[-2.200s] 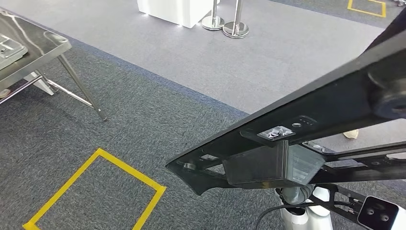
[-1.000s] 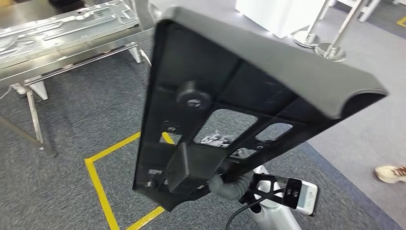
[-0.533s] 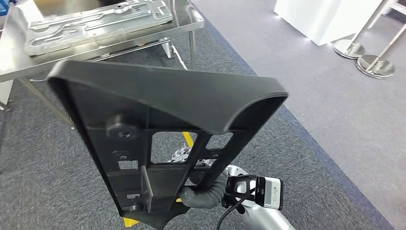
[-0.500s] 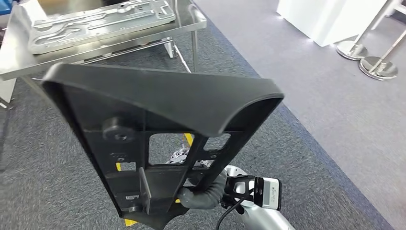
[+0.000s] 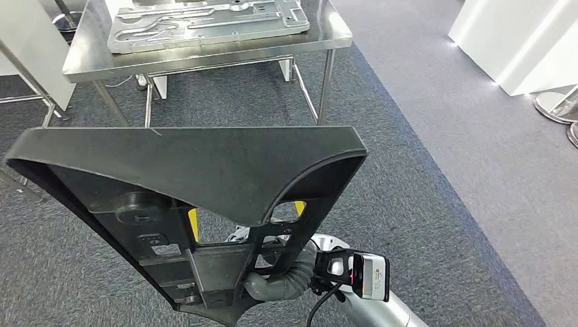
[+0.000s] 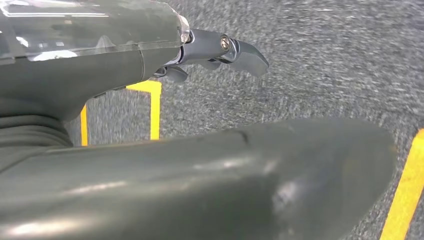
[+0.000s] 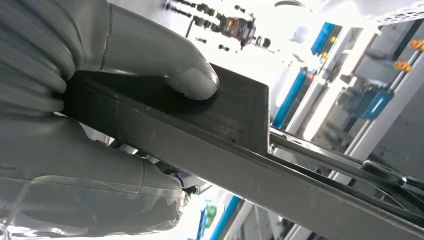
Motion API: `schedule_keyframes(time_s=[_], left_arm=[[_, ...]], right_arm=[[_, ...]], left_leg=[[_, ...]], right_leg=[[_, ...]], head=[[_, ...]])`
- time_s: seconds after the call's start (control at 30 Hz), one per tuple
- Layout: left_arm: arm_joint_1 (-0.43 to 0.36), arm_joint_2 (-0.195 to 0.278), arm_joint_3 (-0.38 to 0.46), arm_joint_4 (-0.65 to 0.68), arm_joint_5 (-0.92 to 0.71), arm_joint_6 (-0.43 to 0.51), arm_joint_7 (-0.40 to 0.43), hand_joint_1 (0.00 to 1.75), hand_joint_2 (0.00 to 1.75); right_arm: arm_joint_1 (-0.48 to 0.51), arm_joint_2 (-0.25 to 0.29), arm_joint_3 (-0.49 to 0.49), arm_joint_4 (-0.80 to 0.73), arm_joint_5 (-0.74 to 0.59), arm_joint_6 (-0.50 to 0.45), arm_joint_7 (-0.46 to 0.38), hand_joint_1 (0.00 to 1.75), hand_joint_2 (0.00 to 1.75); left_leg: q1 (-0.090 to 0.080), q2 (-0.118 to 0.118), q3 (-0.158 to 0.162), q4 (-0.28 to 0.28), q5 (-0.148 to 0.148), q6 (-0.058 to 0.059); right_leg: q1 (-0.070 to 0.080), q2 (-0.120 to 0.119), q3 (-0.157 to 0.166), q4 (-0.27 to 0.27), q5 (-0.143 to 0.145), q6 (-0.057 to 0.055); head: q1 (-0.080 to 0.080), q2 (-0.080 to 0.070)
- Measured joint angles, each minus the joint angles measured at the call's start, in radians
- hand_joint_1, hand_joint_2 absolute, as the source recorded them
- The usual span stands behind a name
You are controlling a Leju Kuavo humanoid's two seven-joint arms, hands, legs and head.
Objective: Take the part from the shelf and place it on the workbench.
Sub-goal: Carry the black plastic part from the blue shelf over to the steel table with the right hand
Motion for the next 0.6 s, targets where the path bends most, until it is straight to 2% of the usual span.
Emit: schedule_keyframes(time_s=[0.07,0.1,0.13,0.2,0.23,0.27,0.33,0.37,0.4,0.43,0.47,0.5,0.53,0.57,0.6], left_arm=[[-0.002,-0.002,0.000,0.000,0.000,0.000,0.000,0.00,0.00],[-0.002,-0.002,0.000,0.000,0.000,0.000,0.000,0.00,0.00],[-0.001,-0.003,0.000,0.000,0.000,0.000,0.000,0.00,0.00],[0.003,-0.002,0.000,0.000,0.000,0.000,0.000,0.00,0.00],[0.005,-0.002,0.000,0.000,0.000,0.000,0.000,0.00,0.00],[0.005,-0.002,0.000,0.001,0.000,0.000,0.000,0.00,0.00],[0.001,-0.002,0.000,0.001,0.000,0.000,0.000,0.00,0.00],[-0.001,-0.001,0.000,0.001,0.000,0.000,0.000,0.00,0.00],[-0.001,-0.001,0.000,0.001,0.000,0.000,0.000,0.00,0.00],[0.000,-0.001,0.000,0.001,0.000,0.000,0.000,0.00,0.00],[0.002,-0.001,0.000,0.001,0.000,0.000,0.000,0.00,0.00],[0.003,0.000,0.000,0.001,0.000,0.000,0.000,0.00,0.00],[0.003,0.000,0.000,0.001,0.000,0.000,0.000,0.00,0.00],[0.001,0.001,0.000,0.001,0.000,0.000,0.000,0.00,0.00],[-0.001,0.001,0.000,0.001,0.000,0.000,0.000,0.00,0.00]], right_arm=[[-0.002,-0.002,0.002,0.000,0.000,0.000,0.000,1.75,1.75],[-0.003,-0.003,0.003,0.001,0.000,-0.001,0.000,1.75,1.75],[-0.004,-0.004,0.004,0.001,0.000,-0.001,0.000,1.75,1.75],[-0.007,-0.004,0.006,0.001,0.000,-0.002,0.000,1.75,1.75],[-0.008,-0.003,0.007,0.001,0.000,-0.002,0.000,1.75,1.75],[-0.009,-0.003,0.007,0.001,0.000,-0.002,0.000,1.75,1.75],[-0.010,-0.003,0.008,0.002,0.000,-0.002,0.000,1.75,1.75],[-0.009,-0.003,0.008,0.003,0.000,-0.002,0.000,1.75,1.75],[-0.009,-0.003,0.009,0.004,0.000,-0.002,0.000,1.75,1.75],[-0.008,-0.004,0.009,0.005,0.000,-0.002,0.000,1.75,1.75],[-0.008,-0.004,0.010,0.006,0.000,-0.002,0.000,1.75,1.75],[-0.009,-0.004,0.010,0.006,0.000,-0.002,0.000,1.75,1.75],[-0.009,-0.004,0.010,0.006,0.000,-0.002,0.000,1.75,1.75],[-0.010,-0.004,0.010,0.006,0.000,-0.002,0.000,1.75,1.75],[-0.011,-0.004,0.010,0.006,0.000,-0.002,0.000,1.75,1.75]], left_leg=[[-0.001,-0.026,-0.002,0.006,-0.002,-0.007],[-0.001,-0.036,-0.006,0.008,-0.003,-0.012],[0.000,-0.046,-0.010,0.008,-0.002,-0.019],[0.004,-0.063,-0.015,0.005,0.000,-0.033],[0.004,-0.054,-0.018,0.012,-0.005,-0.038],[0.003,-0.031,-0.030,0.036,-0.020,-0.043],[0.001,0.032,-0.084,0.147,-0.078,-0.051],[0.002,0.051,-0.119,0.219,-0.108,-0.055],[0.003,0.060,-0.146,0.272,-0.125,-0.058],[0.005,0.064,-0.156,0.290,-0.122,-0.060],[0.006,0.068,-0.143,0.267,-0.101,-0.061],[0.006,0.076,-0.110,0.206,-0.067,-0.060],[0.005,0.097,-0.069,0.129,-0.037,-0.057],[0.001,0.115,-0.034,0.065,-0.016,-0.051],[-0.003,0.127,-0.013,0.024,-0.006,-0.044]], right_leg=[[-0.005,0.047,0.055,-0.132,0.061,-0.006],[-0.005,0.065,0.069,-0.168,0.072,-0.008],[-0.004,0.073,0.072,-0.181,0.072,-0.011],[-0.004,0.053,0.075,-0.189,0.075,-0.020],[-0.006,0.041,0.080,-0.195,0.077,-0.028],[-0.008,0.027,0.084,-0.202,0.079,-0.034],[-0.007,-0.002,0.091,-0.208,0.079,-0.043],[-0.005,-0.018,0.091,-0.208,0.078,-0.044],[-0.003,-0.032,0.091,-0.208,0.076,-0.044],[-0.002,-0.046,0.092,-0.207,0.074,-0.044],[-0.002,-0.059,0.094,-0.206,0.071,-0.042],[-0.002,-0.071,0.097,-0.205,0.068,-0.040],[-0.001,-0.082,0.101,-0.204,0.064,-0.037],[0.002,-0.092,0.104,-0.202,0.059,-0.032],[0.005,-0.101,0.107,-0.201,0.055,-0.028]], head=[[0.000,0.000],[0.000,0.000],[0.000,0.000],[0.000,0.000],[0.000,0.000],[0.000,0.000],[0.000,0.000],[-0.001,0.000],[-0.001,0.000],[-0.001,0.000],[-0.001,0.000],[0.000,0.000],[0.000,0.000],[0.000,0.000],[0.000,0.000]])
